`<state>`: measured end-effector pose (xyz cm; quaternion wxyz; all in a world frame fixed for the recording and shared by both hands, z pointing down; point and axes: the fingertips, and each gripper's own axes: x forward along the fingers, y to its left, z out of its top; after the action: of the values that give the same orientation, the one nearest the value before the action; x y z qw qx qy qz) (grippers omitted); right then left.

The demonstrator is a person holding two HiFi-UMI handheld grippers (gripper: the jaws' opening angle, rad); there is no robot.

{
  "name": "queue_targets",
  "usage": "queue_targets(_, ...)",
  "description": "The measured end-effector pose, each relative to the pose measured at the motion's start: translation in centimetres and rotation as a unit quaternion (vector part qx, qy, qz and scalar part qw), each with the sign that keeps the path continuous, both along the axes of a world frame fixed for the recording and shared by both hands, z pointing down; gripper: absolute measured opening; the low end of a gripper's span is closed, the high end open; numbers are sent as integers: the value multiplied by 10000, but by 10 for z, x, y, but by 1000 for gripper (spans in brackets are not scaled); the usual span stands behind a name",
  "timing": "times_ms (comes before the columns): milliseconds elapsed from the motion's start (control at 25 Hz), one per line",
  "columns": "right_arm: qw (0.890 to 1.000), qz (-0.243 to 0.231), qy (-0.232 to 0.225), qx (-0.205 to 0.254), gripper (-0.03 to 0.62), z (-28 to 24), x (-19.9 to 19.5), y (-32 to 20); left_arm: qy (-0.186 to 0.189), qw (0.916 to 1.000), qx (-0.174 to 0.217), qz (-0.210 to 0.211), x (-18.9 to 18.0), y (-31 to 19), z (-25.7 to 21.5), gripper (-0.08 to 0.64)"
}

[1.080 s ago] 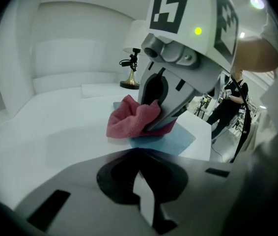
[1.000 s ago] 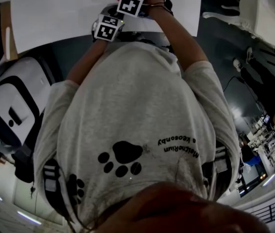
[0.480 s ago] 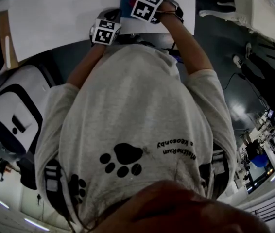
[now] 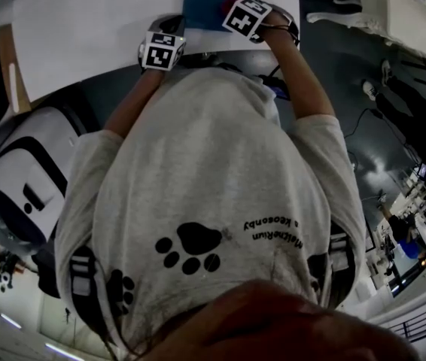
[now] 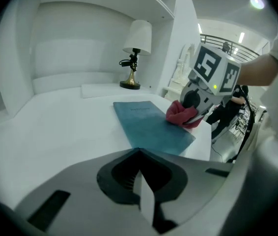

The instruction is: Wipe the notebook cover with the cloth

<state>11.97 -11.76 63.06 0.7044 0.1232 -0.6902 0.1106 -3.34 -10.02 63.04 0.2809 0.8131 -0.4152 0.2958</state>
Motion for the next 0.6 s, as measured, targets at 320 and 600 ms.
queue_targets(320, 9963, 827, -194, 94, 71, -7, 32, -4, -11, 10000, 15, -14, 0, -1, 0, 11)
queue_targets(600, 9826, 1362, -1253, 160, 71, -28, 9, -4, 1, 9999, 79, 89, 3, 3, -1, 12)
